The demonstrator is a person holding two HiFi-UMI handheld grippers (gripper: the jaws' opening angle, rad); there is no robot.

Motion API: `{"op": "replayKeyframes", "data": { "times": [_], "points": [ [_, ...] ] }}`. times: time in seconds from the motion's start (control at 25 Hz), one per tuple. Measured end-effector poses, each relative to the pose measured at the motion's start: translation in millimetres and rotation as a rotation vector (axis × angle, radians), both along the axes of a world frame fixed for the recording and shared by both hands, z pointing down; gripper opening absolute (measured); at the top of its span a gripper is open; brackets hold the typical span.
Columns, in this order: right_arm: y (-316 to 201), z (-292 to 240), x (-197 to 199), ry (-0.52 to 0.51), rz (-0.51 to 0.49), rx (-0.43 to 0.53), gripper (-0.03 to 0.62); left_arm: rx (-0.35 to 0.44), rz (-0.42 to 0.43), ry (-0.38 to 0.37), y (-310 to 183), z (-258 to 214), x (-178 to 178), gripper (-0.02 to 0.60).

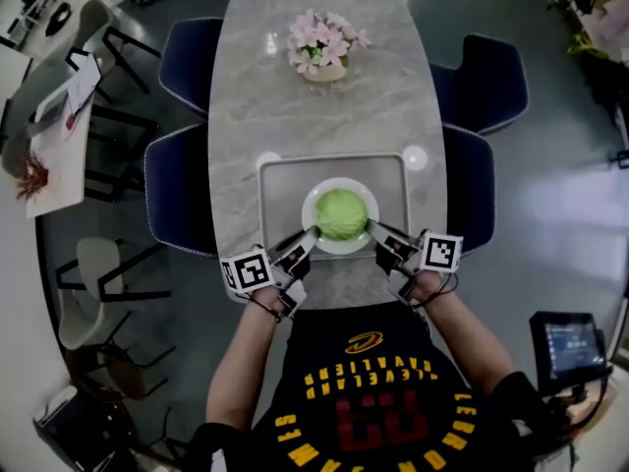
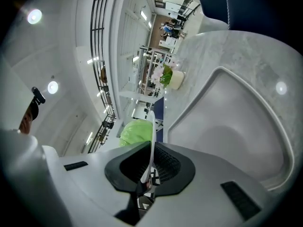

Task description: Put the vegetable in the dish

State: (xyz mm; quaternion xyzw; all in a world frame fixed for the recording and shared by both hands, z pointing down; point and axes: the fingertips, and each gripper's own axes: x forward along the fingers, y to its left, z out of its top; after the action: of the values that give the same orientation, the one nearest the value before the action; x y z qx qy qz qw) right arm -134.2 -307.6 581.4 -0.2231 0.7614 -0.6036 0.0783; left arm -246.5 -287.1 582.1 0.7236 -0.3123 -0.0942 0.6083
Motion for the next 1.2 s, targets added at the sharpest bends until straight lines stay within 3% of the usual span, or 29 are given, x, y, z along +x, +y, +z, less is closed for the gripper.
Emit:
{"op": "replayKeyframes", "data": {
  "times": [0.28,0.48,0.72,0.92,1.2],
  "points": [
    [-15.6,46.1,-3.2,0.002,0.044,-0.020,0.021,-0.072,0.043,0.044,-18.0,43.7,-2.1,0.023],
    [-19.5,68.0,-6.6,0.027,0.043,-0.019,0.021,-0.010,0.099,-0.026,-28.3,63.6,-2.0,0.023],
    [-24.6,89.2,-17.9,0.058,0.023,-0.040,0.021,-0.033,0.144,-0.112,-32.9,91.8,-7.5,0.034],
    [-16.4,121.1,-11.4,0.157,0.064,-0.206,0.021,-0.074,0.148,-0.139,-32.8,111.7,-10.1,0.040],
    [-15.8,129.6,-10.9,0.191,0.097,-0.287,0.021,-0.105,0.139,-0.157,-36.5,117.1,-12.0,0.040]
  ]
}}
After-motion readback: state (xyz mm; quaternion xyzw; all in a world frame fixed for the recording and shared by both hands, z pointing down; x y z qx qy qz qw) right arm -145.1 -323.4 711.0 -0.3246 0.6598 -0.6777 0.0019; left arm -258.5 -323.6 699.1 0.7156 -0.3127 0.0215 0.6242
